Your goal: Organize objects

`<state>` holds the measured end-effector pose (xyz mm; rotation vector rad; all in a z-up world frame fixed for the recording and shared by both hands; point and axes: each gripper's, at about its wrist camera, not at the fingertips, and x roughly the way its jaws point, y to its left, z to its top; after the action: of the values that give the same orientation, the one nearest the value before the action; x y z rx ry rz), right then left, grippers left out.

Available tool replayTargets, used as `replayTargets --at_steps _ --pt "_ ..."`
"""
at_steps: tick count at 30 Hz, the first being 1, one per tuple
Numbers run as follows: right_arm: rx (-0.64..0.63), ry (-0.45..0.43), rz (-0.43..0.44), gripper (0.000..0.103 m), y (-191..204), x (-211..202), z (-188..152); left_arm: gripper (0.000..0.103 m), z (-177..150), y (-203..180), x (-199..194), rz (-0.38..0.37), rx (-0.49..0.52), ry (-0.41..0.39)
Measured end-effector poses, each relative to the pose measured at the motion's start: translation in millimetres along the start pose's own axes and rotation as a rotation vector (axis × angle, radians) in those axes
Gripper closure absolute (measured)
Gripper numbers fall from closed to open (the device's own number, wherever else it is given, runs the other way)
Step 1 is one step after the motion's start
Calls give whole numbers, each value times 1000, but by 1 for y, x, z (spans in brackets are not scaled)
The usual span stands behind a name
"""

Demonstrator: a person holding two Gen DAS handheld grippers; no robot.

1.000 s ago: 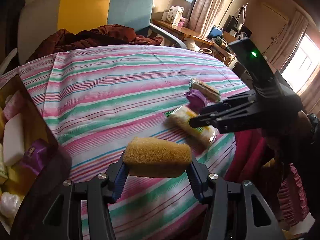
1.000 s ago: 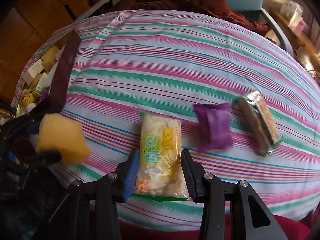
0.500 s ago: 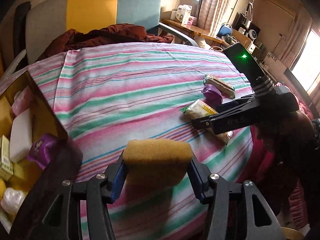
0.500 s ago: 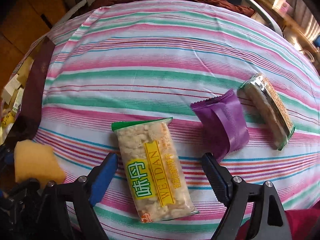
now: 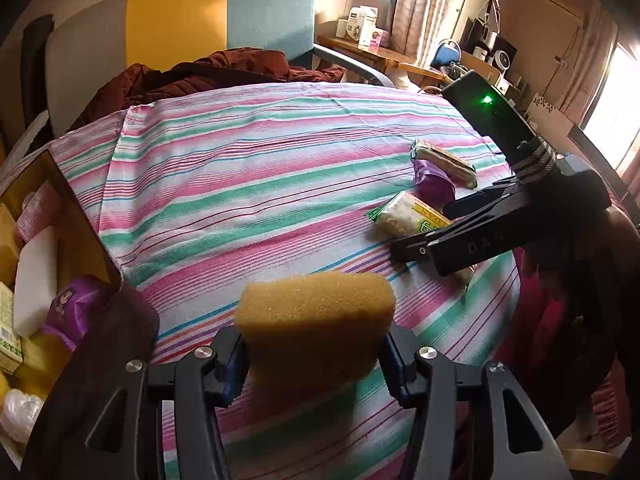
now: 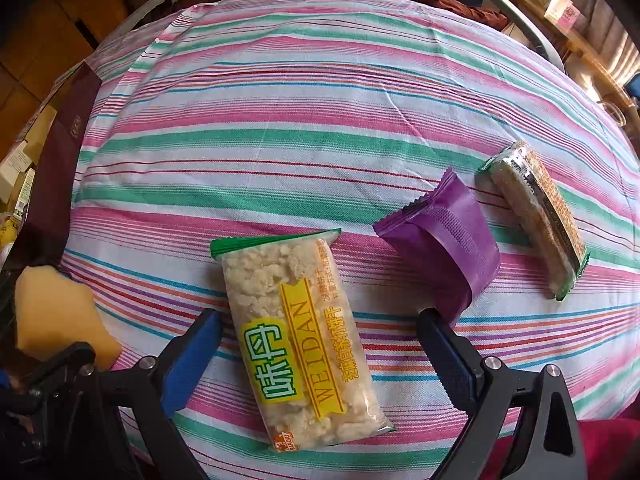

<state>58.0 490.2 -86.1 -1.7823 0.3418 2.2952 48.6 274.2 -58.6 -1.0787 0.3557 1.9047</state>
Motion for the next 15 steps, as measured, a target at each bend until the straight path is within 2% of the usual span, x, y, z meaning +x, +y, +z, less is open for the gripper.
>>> replayTargets --at_steps 5,15 --pt "-4 -2 -14 5 1 -1 0 48 -3 3 -6 26 -19 -17" --pt "5 17 -23 0 3 1 -5 48 3 5 -45 116 4 -135"
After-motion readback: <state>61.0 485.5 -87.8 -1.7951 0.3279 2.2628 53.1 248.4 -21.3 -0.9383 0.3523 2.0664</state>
